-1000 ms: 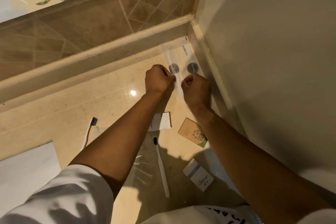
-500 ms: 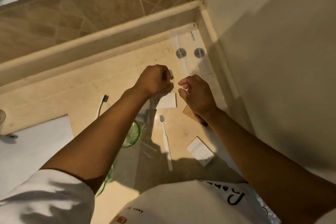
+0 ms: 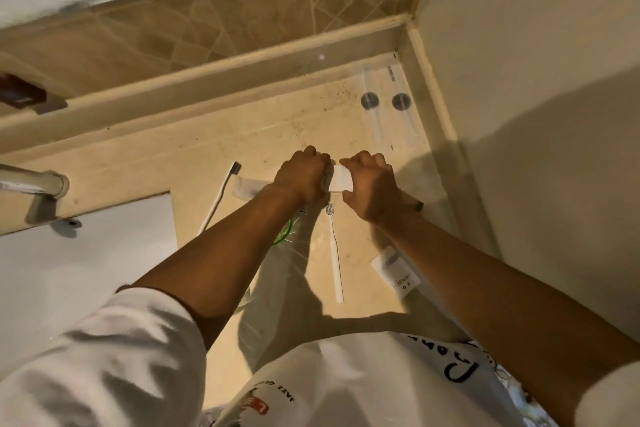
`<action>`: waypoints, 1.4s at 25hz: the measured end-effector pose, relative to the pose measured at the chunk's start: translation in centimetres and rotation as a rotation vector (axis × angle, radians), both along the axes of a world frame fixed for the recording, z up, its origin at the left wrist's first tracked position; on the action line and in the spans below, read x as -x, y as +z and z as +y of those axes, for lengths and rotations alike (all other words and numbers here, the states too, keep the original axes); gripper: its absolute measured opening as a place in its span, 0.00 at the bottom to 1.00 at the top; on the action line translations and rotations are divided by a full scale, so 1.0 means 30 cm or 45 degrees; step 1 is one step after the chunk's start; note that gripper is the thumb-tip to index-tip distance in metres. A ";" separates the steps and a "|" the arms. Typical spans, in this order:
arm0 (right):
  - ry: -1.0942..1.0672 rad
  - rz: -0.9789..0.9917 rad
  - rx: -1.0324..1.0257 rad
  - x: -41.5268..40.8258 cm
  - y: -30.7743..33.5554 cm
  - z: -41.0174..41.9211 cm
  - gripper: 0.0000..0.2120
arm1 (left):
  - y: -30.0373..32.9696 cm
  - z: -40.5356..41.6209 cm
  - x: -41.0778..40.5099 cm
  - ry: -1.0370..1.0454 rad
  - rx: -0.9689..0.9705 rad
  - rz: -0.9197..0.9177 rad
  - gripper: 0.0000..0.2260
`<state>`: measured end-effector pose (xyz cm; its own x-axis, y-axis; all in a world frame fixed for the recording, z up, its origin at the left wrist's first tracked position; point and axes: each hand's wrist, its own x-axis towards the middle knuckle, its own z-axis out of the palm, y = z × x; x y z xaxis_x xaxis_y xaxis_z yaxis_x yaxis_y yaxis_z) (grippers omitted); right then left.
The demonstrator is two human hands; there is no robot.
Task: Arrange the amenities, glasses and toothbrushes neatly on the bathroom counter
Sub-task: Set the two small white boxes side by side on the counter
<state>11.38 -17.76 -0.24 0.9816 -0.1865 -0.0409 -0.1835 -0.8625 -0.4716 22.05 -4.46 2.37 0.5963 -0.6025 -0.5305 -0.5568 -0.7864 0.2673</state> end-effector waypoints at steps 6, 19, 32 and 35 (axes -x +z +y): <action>-0.031 0.087 -0.212 -0.056 0.005 -0.012 0.25 | 0.008 0.007 -0.075 0.004 0.149 0.048 0.29; -0.571 0.062 -0.484 -0.519 0.007 0.018 0.30 | -0.009 -0.066 -0.336 1.626 0.997 0.632 0.06; -0.582 0.152 -0.473 -0.609 -0.084 -0.030 0.26 | -0.056 -0.150 -0.426 1.447 0.858 0.514 0.15; -0.577 0.171 -0.487 -0.612 -0.080 -0.033 0.26 | -0.054 -0.155 -0.423 1.453 0.866 0.515 0.16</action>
